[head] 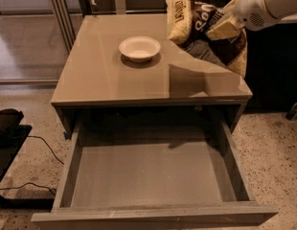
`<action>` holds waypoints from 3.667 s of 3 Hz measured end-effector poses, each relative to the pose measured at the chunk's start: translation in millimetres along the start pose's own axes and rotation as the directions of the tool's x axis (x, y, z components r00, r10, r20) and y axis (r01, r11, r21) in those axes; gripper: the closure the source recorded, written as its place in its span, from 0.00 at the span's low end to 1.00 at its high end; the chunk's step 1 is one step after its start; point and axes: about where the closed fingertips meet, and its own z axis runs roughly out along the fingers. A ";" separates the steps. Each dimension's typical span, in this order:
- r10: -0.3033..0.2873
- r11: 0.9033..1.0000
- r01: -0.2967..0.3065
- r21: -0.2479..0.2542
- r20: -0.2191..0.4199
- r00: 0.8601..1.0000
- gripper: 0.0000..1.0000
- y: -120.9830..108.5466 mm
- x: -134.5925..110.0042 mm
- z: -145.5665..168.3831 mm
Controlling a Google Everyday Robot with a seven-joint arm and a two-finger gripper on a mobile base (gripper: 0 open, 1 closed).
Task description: Pick brown chip bag from top drawer and place on counter
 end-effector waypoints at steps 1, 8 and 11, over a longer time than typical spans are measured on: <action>0.039 0.995 -0.046 0.084 0.078 0.996 1.00 -18.5 6.5 25.1; -0.029 0.997 0.032 0.074 -0.040 0.999 0.58 8.7 64.9 90.6; -0.030 0.997 0.032 0.074 -0.040 0.999 0.00 8.7 64.8 90.7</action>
Offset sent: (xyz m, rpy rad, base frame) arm 0.0669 -0.0066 -0.0399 0.1091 -0.2171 -0.0826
